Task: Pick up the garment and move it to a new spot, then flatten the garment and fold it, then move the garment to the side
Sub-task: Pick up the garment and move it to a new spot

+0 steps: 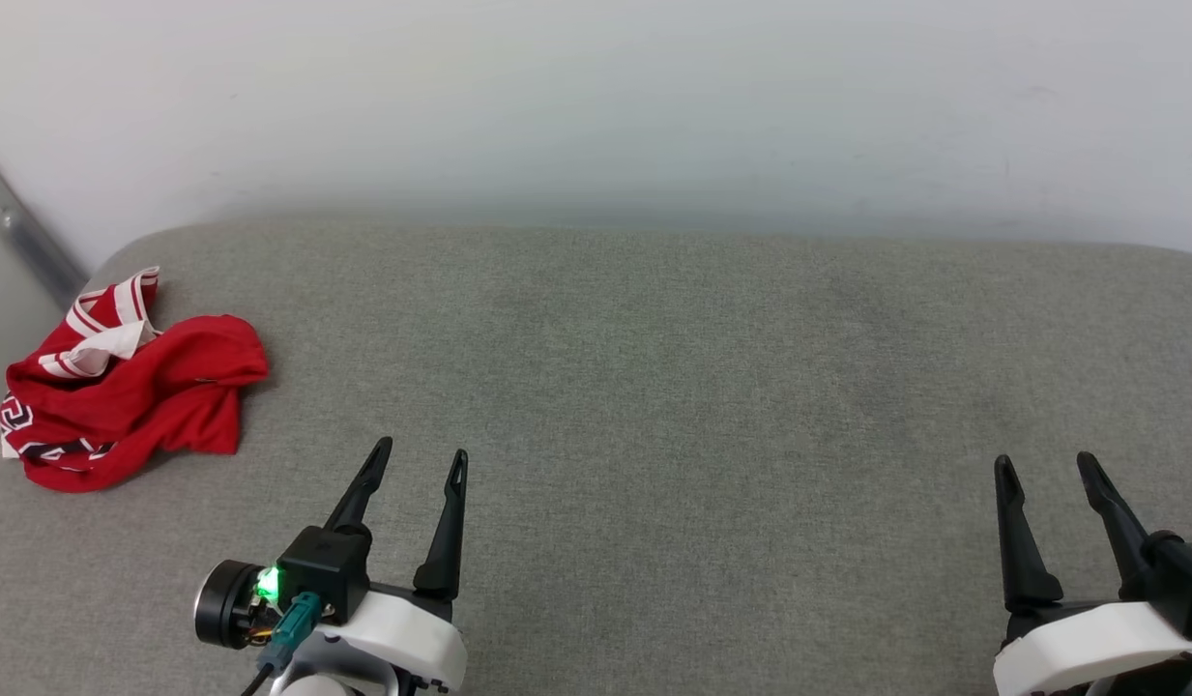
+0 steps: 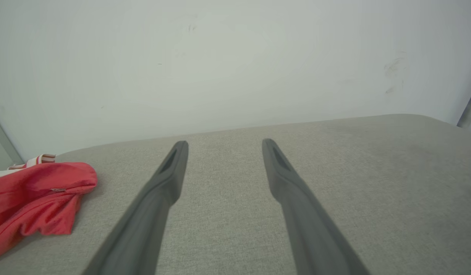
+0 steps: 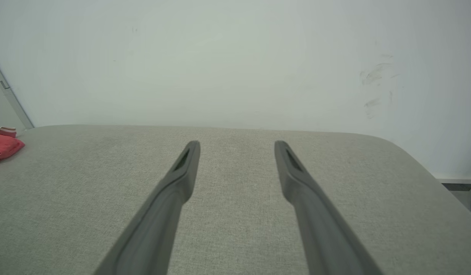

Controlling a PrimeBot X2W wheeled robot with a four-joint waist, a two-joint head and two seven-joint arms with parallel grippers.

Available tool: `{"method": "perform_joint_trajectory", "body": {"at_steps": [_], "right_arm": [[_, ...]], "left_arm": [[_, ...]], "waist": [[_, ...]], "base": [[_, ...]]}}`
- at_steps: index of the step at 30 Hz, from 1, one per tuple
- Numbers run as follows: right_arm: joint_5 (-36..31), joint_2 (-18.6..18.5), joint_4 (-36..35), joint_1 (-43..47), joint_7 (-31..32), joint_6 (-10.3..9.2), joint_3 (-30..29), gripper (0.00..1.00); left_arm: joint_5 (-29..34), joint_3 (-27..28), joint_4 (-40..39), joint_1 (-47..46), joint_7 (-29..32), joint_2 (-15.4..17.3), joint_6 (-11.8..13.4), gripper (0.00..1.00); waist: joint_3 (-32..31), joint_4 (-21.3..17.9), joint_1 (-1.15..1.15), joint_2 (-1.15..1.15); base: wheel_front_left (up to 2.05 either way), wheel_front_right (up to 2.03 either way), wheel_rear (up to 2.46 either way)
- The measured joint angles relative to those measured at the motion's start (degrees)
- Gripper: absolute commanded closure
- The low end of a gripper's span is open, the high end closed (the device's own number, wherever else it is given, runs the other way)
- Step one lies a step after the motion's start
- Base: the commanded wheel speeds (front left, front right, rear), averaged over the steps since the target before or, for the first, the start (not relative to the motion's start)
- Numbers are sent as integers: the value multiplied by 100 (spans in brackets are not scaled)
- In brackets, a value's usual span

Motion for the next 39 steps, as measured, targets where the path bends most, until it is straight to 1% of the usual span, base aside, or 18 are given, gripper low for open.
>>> {"method": "perform_joint_trajectory", "body": {"at_steps": [11, 29, 34, 39], "right_arm": [[-319, 0, 11, 10, -122, 9, -1, 0], [-212, -1, 127, 9, -199, 9, 4, 0], [-242, -1, 45, 8, -208, 8, 62, 0], [-247, -2, -54, 11, -189, 8, 160, 0]], "left_arm": [[423, 62, 126, -12, -110, -105, -81, 0], [455, 250, 242, -20, -118, -225, -153, 0], [414, 389, 310, -30, -118, -260, -126, 0], [396, 555, 377, -80, -125, -271, -92, 0]], "waist": [[-18, 14, 0, 0], [-4, 37, 0, 0], [1, 203, 0, 0], [9, 534, 0, 0]], "base": [[0, 0, 0], [0, 0, 0], [0, 0, 0], [0, 0, 0]]}}
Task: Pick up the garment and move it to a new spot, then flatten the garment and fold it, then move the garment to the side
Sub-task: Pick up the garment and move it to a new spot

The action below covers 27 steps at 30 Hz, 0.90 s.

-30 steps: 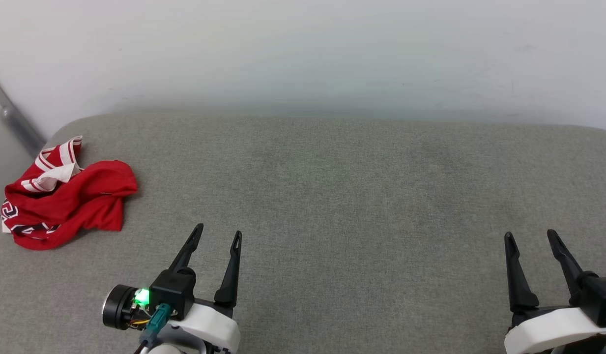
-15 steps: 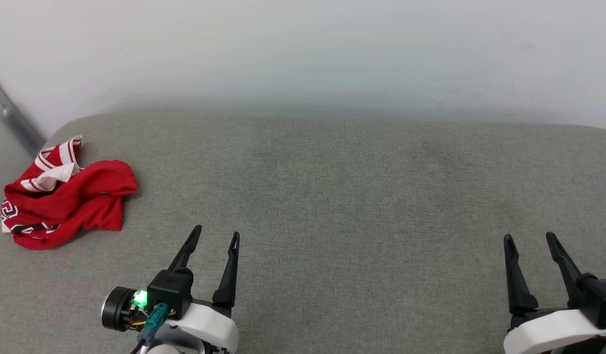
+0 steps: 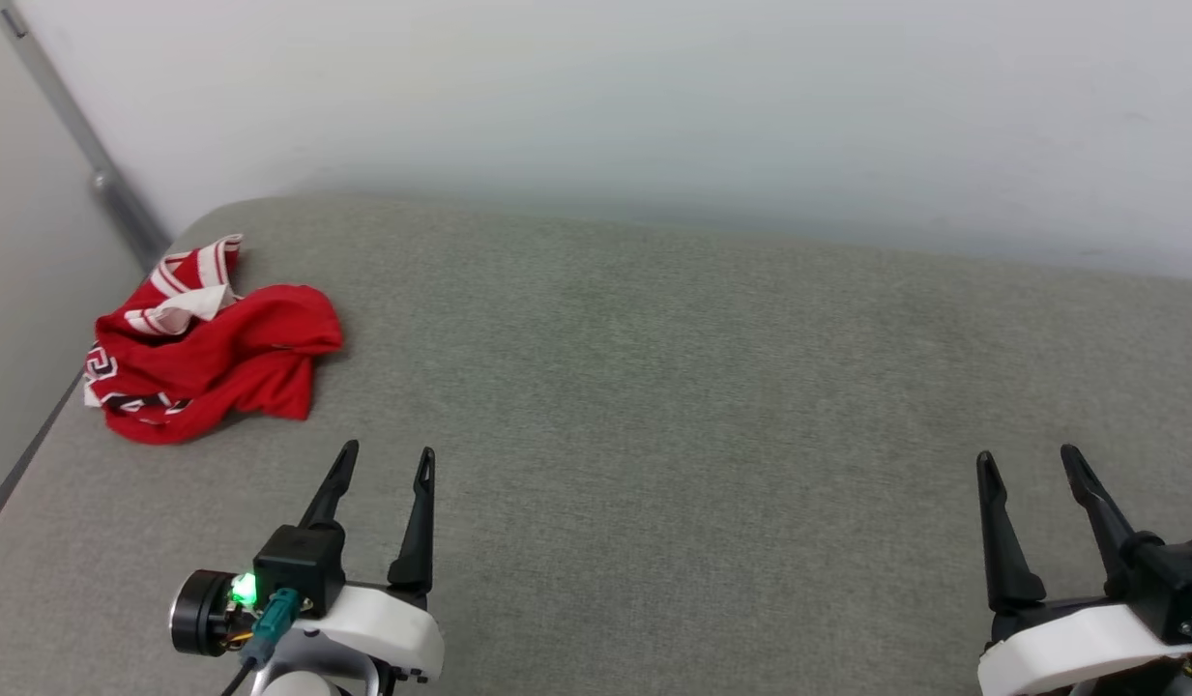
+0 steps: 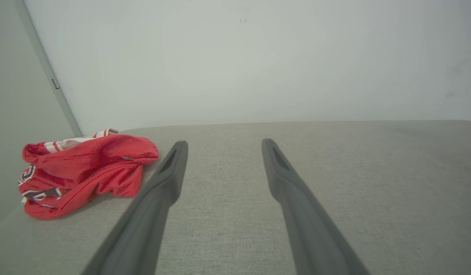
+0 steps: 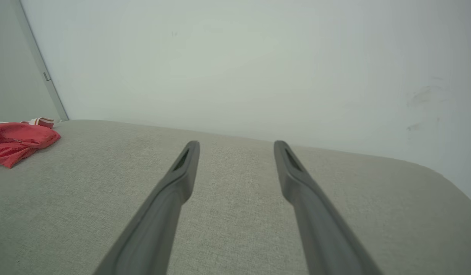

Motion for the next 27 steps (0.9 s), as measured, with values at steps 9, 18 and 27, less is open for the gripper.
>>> {"method": "perform_joint_trajectory", "body": {"at_steps": [9, 18, 27], "right_arm": [[34, 1, -105, -2, 36, 0, 249, 0], [102, 2, -22, -44, -54, 1, 407, 0], [78, 2, 49, -164, -111, 1, 370, 0]], "left_arm": [[-44, 316, 47, -53, 0, 12, 42, 0], [-110, 555, 55, -51, 0, -26, 10, 0], [-102, 703, 46, -51, 0, -42, -54, 0]], "waist": [[8, 791, 0, 0], [19, 1552, 0, 0], [85, 1945, 0, 0]], "base": [[0, 0, 0], [0, 0, 0], [0, 0, 0]]}}
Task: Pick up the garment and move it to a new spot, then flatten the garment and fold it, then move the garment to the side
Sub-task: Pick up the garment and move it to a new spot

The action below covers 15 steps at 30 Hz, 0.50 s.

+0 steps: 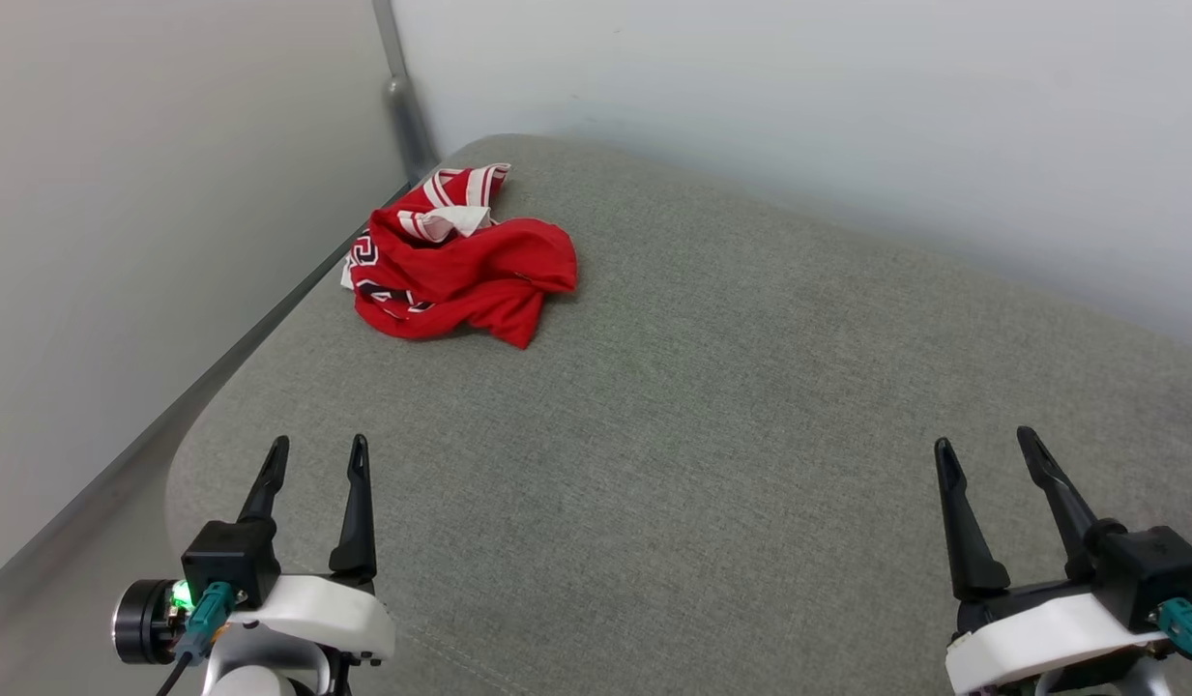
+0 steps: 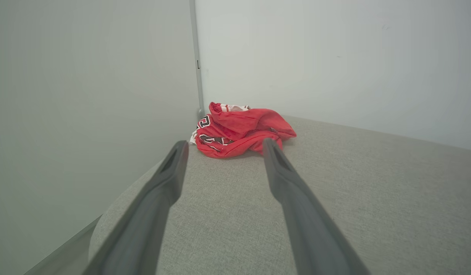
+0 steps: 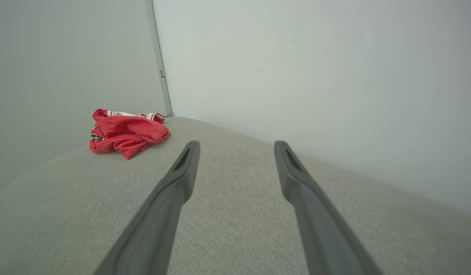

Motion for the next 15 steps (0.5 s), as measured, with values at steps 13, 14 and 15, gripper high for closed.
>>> {"method": "perform_joint_trajectory", "body": {"at_steps": [13, 14, 15], "right_arm": [[-287, 1, -127, -533, 133, 0, 34, 0], [-303, 1, -164, -567, 158, -1, 43, 0], [-327, 1, -191, -608, 174, 0, 37, 0]], "left_arm": [[-253, 420, 644, -1448, 43, 289, -107, 0], [-302, 453, 710, -1662, 114, 375, -119, 0], [-355, 472, 779, -1890, 191, 459, -156, 0]], "waist": [[634, -382, 0, 0], [705, -426, 0, 0], [782, -475, 1, 0]], "base": [[0, 0, 0], [0, 0, 0], [0, 0, 0]]}}
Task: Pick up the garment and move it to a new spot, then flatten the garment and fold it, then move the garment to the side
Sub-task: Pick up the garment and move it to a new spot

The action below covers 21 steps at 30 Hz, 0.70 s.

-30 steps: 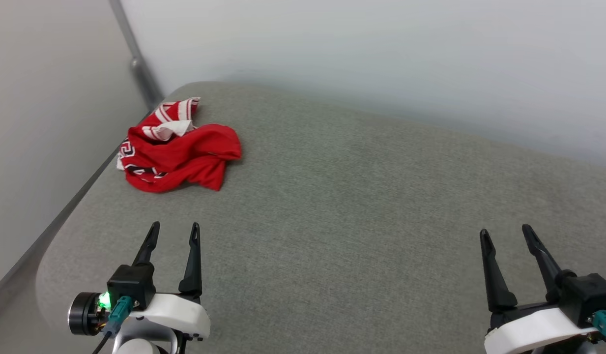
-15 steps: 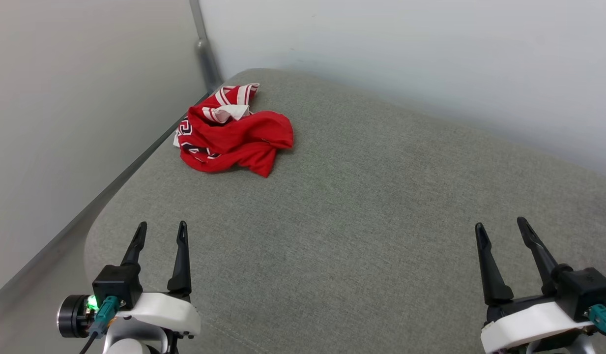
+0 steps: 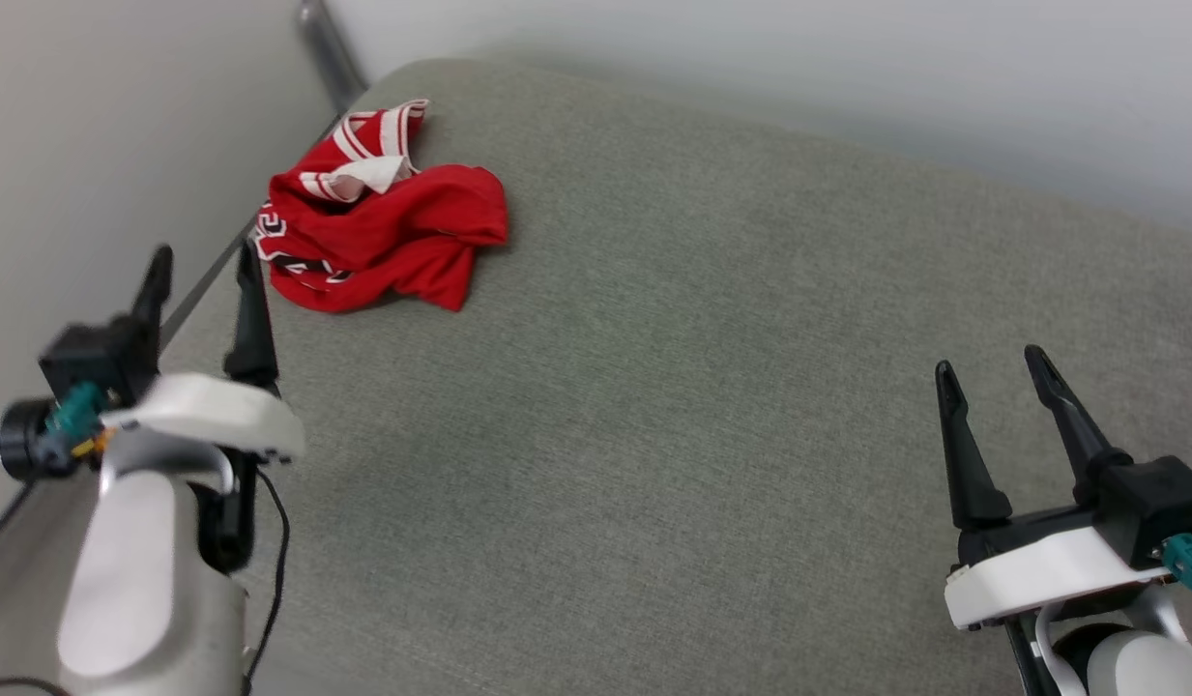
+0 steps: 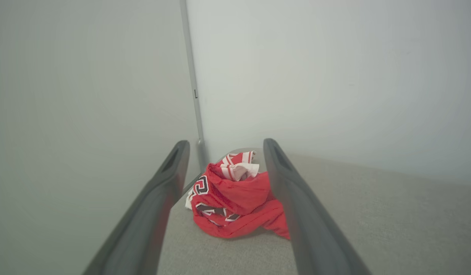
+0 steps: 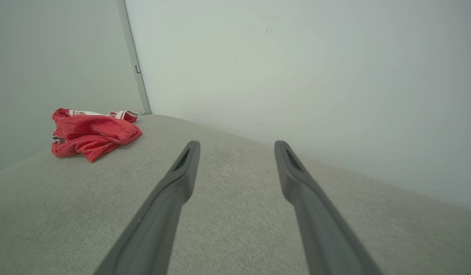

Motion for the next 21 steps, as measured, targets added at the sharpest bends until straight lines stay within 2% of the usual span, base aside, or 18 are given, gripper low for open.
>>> {"method": "perform_joint_trajectory", "body": {"at_steps": [4, 10, 14, 15, 16, 17, 21], "right_arm": [[-59, 0, -94, -157, 45, -1, 3, 0], [-107, 0, -225, -381, 54, -1, 11, 0], [-119, 0, -283, -541, 20, -1, 10, 0], [-121, 0, -312, -605, 3, 0, 20, 0], [-121, 0, -312, -605, 3, 0, 20, 0], [-123, 0, -342, -669, -2, -1, 41, 0], [-123, 0, -382, -792, -12, 0, 102, 0]], "left_arm": [[-296, 104, 320, -797, 505, 367, -86, 0], [-924, 82, 958, -1717, 1682, 1057, -177, 0], [-1402, -192, 1298, -2179, 2465, 1529, -185, 0], [-1684, -389, 1445, -2293, 2902, 1734, -185, 0], [-1684, -389, 1445, -2293, 2902, 1734, -185, 0], [-1969, -534, 1604, -2381, 3273, 1911, -186, 0], [-2454, -698, 1944, -2529, 3824, 2292, -186, 0]], "waist": [[289, -234, 0, 0], [752, -631, 0, 0], [1101, -886, 0, 0], [1270, -1017, 1, 0], [1270, -1017, 1, 0], [1441, -1134, 1, 0], [1767, -1363, 1, 0]], "base": [[0, 0, 0], [0, 0, 0], [0, 0, 0], [0, 0, 0], [0, 0, 0], [0, 0, 0], [0, 0, 0]]}}
